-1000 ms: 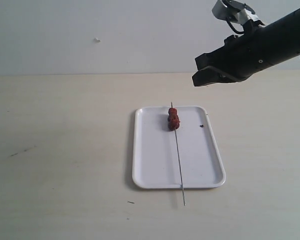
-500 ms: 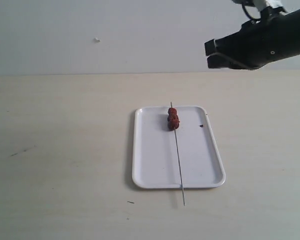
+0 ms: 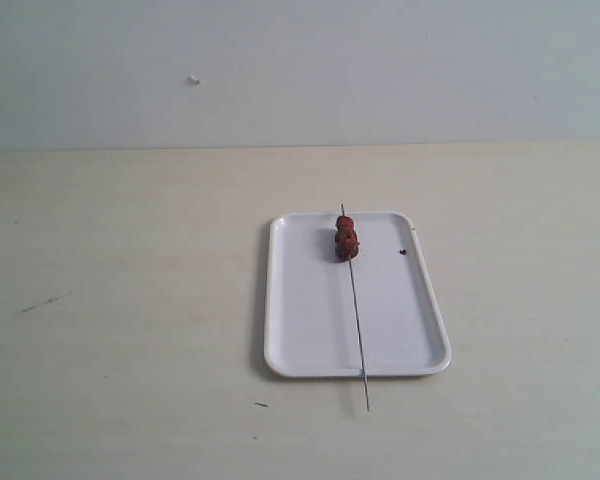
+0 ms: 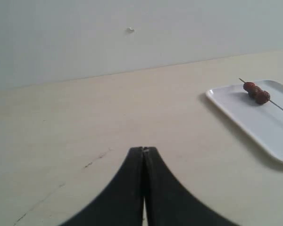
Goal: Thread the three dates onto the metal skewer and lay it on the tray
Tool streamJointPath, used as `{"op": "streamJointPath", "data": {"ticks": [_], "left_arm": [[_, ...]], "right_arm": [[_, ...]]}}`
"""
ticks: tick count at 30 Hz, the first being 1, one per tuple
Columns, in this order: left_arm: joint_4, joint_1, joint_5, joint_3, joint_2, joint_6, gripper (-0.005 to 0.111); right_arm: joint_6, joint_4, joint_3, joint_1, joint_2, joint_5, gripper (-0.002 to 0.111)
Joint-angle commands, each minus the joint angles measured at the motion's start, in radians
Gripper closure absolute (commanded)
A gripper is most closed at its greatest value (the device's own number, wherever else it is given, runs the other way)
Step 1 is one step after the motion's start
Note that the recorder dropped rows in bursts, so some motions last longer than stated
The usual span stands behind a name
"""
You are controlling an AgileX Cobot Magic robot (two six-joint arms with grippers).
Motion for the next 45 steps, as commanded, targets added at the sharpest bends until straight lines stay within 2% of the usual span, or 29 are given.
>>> {"op": "streamJointPath", "data": {"ticks": [1, 9, 12, 15, 18, 22, 24, 30, 33, 38, 45], "left_arm": [[-0.007, 0.002, -0.001, 0.002, -0.006, -0.001, 0.107], [-0.007, 0.002, -0.001, 0.002, -0.006, -0.001, 0.107], [-0.007, 0.002, -0.001, 0.002, -0.006, -0.001, 0.107], [-0.007, 0.002, -0.001, 0.002, -0.006, -0.001, 0.107], [-0.007, 0.002, -0.001, 0.002, -0.006, -0.001, 0.107], [-0.007, 0.002, -0.001, 0.002, -0.006, -0.001, 0.107], [-0.007, 0.002, -0.001, 0.002, -0.006, -0.001, 0.107], [-0.007, 0.002, -0.001, 0.002, -0.006, -0.001, 0.107], [-0.007, 0.002, -0.001, 0.002, -0.006, -0.001, 0.107], [-0.007, 0.002, -0.001, 0.002, -0.006, -0.001, 0.107], [-0.007, 0.002, -0.001, 0.002, -0.006, -0.001, 0.107]], "right_arm": [[-0.014, 0.004, 0.026, 0.000, -0.164, 0.010, 0.108], [-0.011, 0.000, 0.026, 0.000, -0.245, 0.026, 0.108], [0.062, -0.093, 0.026, -0.013, -0.257, 0.042, 0.108], [0.301, -0.305, 0.026, -0.052, -0.288, 0.054, 0.108], [0.654, -0.677, 0.063, -0.111, -0.391, 0.091, 0.108], [0.951, -1.063, 0.157, -0.124, -0.543, 0.184, 0.108], [1.014, -1.145, 0.230, -0.124, -0.593, 0.201, 0.108], [1.041, -1.149, 0.460, -0.124, -0.593, 0.173, 0.108], [1.041, -1.149, 0.590, -0.124, -0.593, 0.094, 0.108], [1.041, -1.133, 0.671, -0.124, -0.593, 0.081, 0.108], [1.041, -1.133, 0.671, -0.124, -0.593, 0.069, 0.108]]}}
